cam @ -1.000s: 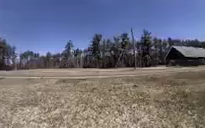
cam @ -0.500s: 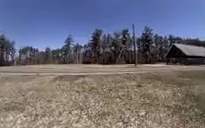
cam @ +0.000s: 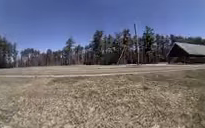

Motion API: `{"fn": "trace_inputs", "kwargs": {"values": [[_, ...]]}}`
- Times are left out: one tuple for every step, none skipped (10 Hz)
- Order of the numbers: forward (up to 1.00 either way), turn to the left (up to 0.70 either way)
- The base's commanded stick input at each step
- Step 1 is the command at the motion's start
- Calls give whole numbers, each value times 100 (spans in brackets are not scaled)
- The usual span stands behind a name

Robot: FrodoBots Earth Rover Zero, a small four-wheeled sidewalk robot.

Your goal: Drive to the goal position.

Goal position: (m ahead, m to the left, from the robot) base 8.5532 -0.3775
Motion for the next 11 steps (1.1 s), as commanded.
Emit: {"fn": "trace_inputs", "kwargs": {"values": [[70, 0], [70, 0], [70, 0], [70, 0], [70, 0], [70, 0], [70, 0], [70, 0], [70, 0], [70, 0], [70, 0]]}}
